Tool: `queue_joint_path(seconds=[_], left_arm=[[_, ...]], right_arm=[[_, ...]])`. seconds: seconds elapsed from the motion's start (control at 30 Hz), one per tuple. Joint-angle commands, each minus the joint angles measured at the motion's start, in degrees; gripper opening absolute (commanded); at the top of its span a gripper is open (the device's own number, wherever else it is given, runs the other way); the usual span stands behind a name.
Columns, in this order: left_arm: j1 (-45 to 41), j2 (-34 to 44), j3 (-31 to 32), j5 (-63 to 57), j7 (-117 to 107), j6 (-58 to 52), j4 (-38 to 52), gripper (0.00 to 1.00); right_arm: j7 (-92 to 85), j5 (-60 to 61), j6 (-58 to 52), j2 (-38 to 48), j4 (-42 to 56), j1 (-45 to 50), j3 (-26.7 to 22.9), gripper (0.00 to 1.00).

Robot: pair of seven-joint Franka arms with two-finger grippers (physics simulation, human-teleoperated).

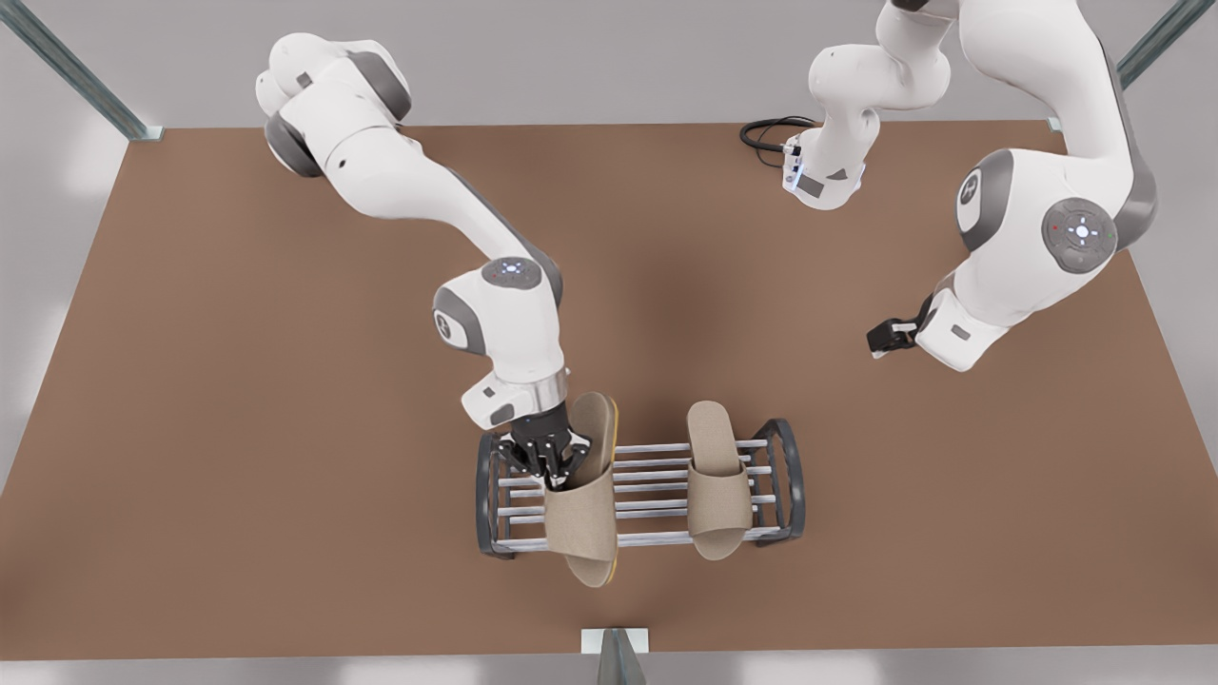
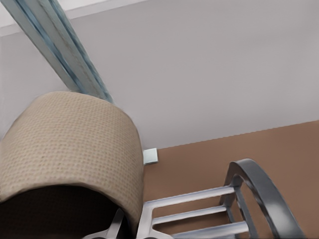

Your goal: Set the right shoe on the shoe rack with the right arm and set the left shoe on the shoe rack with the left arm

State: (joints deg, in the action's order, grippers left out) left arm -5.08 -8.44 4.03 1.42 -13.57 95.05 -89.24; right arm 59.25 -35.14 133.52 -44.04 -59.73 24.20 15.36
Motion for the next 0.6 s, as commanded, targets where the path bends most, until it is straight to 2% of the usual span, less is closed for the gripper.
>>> queue_joint_path(seconds=[0.0, 0.13, 0.2, 0.57], left_arm=[[0.33, -0.17, 0.01, -0.19, 13.66, 0.49, 0.03, 1.0], [0.33, -0.7, 0.01, -0.8, 13.66, 0.67, 0.03, 1.0], [0.33, -0.79, 0.01, -0.8, 13.66, 1.02, 0.03, 1.0], [0.42, -1.14, 0.01, -0.8, 13.48, 1.19, 0.03, 1.0]], right_arm=[[9.92, -0.36, 1.57, -0.35, -0.22, 0.85, 0.02, 0.21], [9.3, -3.52, 1.66, -0.43, -3.38, 1.38, 0.02, 0.21], [9.13, -4.41, 7.81, -0.08, -7.07, 0.94, -0.15, 0.21], [9.83, -5.11, 9.39, -0.17, -11.2, 1.2, -0.15, 0.21]])
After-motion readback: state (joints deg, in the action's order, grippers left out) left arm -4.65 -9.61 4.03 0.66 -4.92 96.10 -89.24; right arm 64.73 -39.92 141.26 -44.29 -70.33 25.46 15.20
